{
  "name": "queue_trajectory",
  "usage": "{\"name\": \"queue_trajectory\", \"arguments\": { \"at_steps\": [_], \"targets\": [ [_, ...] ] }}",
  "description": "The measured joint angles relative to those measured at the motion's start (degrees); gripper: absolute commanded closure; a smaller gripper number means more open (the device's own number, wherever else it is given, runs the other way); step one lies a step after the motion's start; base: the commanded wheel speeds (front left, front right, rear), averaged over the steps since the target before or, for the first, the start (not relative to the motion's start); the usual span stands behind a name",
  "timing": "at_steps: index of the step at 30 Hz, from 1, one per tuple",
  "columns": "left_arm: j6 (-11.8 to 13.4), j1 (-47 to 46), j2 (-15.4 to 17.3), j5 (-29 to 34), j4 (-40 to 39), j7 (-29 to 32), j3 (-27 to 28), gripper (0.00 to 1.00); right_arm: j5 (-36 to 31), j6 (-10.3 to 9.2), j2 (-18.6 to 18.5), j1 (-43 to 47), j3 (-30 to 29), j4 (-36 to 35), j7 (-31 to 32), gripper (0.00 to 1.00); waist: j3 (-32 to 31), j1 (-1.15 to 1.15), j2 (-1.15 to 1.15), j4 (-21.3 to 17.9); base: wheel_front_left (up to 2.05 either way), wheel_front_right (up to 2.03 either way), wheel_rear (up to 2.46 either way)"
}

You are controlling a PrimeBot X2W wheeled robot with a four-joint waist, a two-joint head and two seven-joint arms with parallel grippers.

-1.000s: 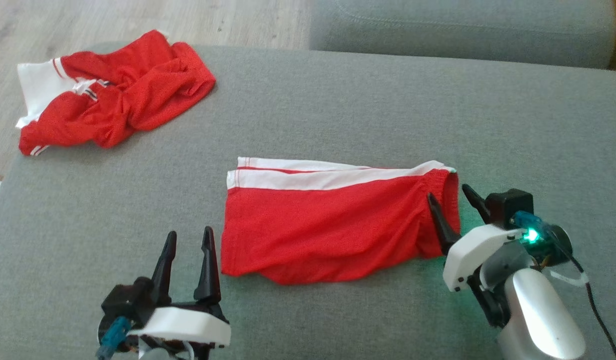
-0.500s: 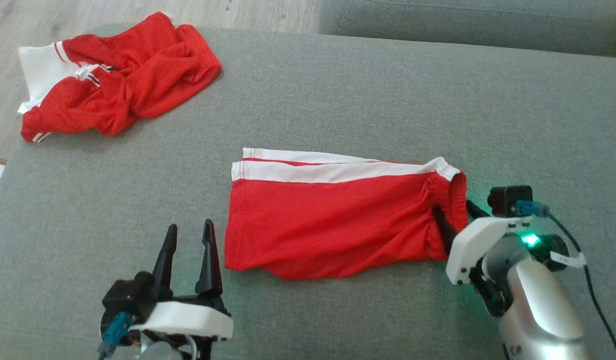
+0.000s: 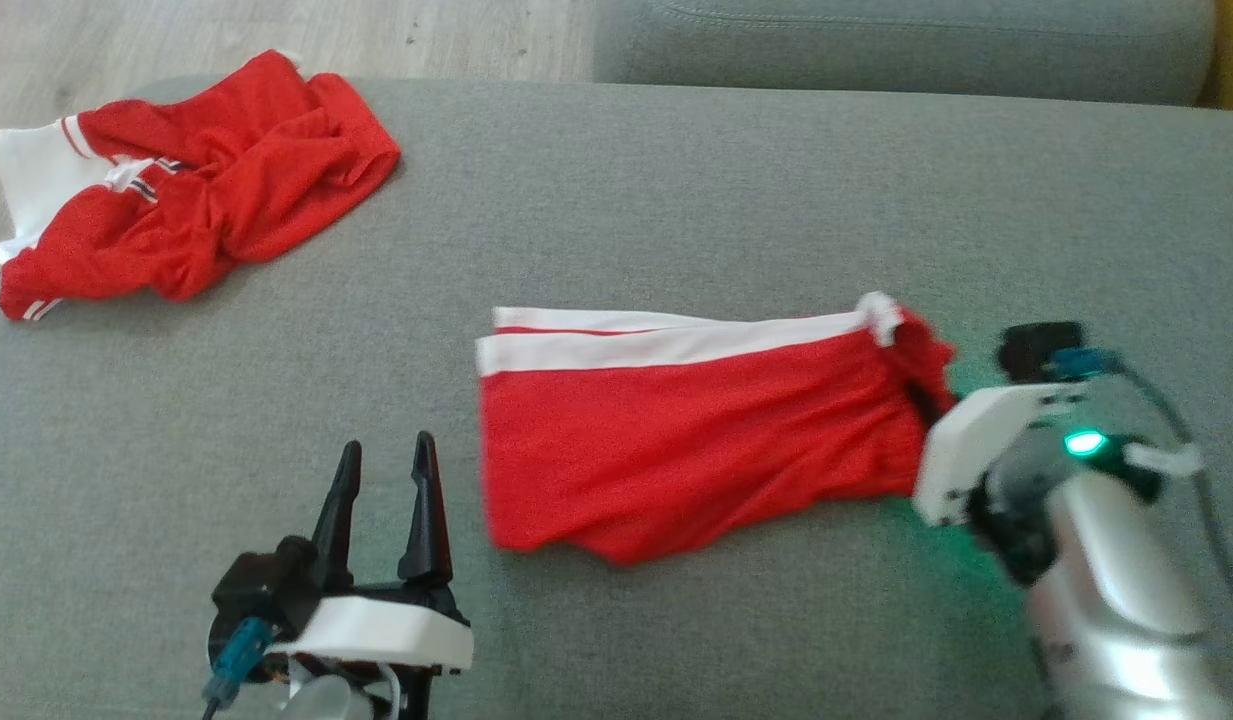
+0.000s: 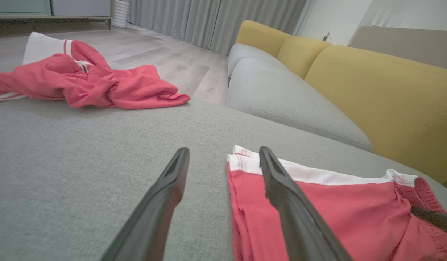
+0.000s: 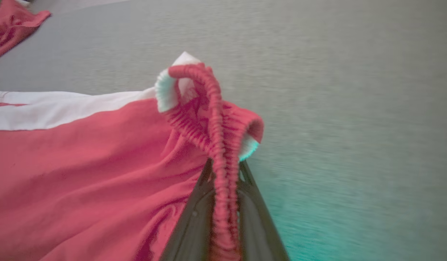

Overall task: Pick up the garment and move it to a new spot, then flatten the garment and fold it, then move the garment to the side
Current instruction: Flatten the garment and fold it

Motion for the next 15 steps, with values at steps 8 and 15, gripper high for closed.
{"name": "queue_trajectory", "arguments": {
  "at_steps": [8,15],
  "targets": [
    [0.01,-0.14,-0.07,0.07,-0.75,-0.36,-0.67,0.00,-0.01,0.00,-8.25,1.51,-6.42,-7.04,5.21,1.00,0.03,0.00,0.00,-1.19,0.00,0.00,0.00],
    [0.03,-0.15,-0.05,0.08,-0.89,-0.34,-1.36,0.00,2.92,0.00,-7.01,5.25,-7.66,-13.01,7.24,1.00,0.33,0.00,0.00,-1.56,0.00,0.00,0.00]
  ]
}}
